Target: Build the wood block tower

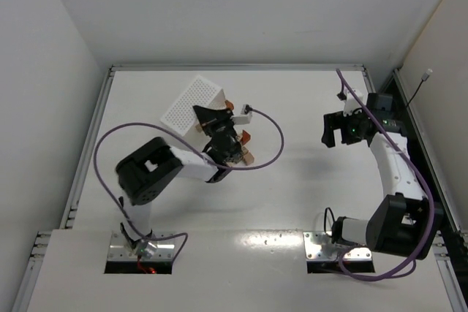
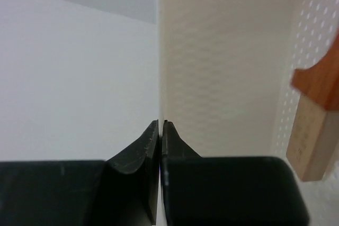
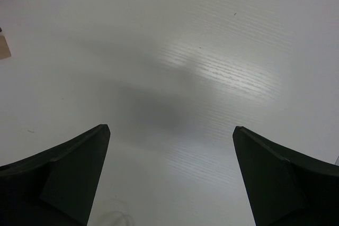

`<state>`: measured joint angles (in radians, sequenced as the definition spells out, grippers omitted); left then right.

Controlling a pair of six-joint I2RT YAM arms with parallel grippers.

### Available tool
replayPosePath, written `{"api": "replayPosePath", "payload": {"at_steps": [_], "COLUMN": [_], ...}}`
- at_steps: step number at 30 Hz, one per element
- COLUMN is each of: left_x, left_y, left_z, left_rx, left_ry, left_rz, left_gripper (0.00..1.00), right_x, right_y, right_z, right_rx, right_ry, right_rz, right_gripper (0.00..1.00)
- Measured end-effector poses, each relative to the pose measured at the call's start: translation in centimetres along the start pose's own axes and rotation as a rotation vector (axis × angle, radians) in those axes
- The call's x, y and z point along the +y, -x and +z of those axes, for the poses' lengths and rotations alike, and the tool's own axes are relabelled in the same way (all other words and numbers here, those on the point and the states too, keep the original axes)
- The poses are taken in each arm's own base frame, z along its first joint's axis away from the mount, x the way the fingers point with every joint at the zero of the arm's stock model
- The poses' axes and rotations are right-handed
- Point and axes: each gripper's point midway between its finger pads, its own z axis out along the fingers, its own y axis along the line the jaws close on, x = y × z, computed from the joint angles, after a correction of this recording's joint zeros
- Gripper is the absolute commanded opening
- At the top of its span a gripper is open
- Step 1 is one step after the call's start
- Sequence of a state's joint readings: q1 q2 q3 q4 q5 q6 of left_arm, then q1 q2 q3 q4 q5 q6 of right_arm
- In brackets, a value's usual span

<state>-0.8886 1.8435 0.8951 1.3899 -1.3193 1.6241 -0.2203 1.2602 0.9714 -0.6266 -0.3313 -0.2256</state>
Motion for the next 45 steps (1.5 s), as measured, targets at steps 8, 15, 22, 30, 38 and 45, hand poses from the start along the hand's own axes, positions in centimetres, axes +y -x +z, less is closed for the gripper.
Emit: {"api": "replayPosePath", "payload": {"at_steps": [8,15,22,30,38,45], "left_x": [-9.6,-8.8,-8.1,-3.7,-1.6,2.3], "left_y": [-1.5,-1.1,-0.3,1.9,2.0,-1.3], "left_z": [0.0,0.8,2.5,6.2,6.8,7.2], "left_rx": [-0.009,-0.005,-0.041,-0.058,-0.083,0.200], "left_ry": [-0.099,-0.083,-0.069,0.005,0.033,0.048], "left_rz": [0.494,0.478,0.534,0.509,0.498,0.154], "left_gripper": [0.00,0.00,0.00,0.00,0.00,0.00], "right_x": [-0.2,-0.1,0.0,0.2,0.1,0.1], "right_y": [0.4,0.3,0.4,0.5,0.8,1.0], "right_z": [0.2,0.3,0.3,0.4,1.3,1.3], "right_rx": [0.000,0.005,0.001,-0.002,0.012,0.006], "right_ry": [0.003,0.007,0.015,0.026,0.048,0.051], "right_rz": [0.002,0.005,0.005,0.020,0.034,0.032], "right_gripper": [1.00,1.00,1.00,1.00,1.00,1.00]}}
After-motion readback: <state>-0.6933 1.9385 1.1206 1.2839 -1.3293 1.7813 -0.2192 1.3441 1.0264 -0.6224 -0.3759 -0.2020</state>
